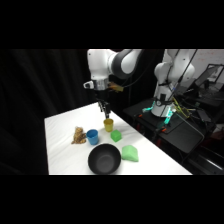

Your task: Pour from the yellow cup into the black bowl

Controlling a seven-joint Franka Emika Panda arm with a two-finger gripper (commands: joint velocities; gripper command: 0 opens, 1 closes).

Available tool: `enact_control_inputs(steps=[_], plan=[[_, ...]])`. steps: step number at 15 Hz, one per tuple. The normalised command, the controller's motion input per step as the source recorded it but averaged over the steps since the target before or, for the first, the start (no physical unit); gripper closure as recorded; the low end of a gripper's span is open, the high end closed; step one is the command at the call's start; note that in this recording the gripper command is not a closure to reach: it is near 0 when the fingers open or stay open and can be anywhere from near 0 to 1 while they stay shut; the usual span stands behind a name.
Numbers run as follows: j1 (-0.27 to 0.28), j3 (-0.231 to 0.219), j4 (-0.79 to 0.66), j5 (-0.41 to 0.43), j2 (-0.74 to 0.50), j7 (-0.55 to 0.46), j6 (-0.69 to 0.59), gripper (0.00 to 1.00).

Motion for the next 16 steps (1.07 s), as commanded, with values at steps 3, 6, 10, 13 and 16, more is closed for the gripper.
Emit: enact_control_inputs(steps=[3, 6, 10, 13, 16], plan=[[-0.021, 0.008, -0.28, 0.179, 0.00, 0.01, 0.42, 0.00], [-0.024, 0.027, -0.21, 0.188, 0.04, -0.01, 0.35, 0.00], [-0.054, 0.056, -0.11, 0.227, 0.09, -0.08, 0.31, 0.00], [-0.119, 0.118, -0.04, 0.310, 0.15, -0.21, 0.36, 0.00], [-0.186, 0.195, -0.06, 0.353, 0.13, -0.32, 0.44, 0.00]])
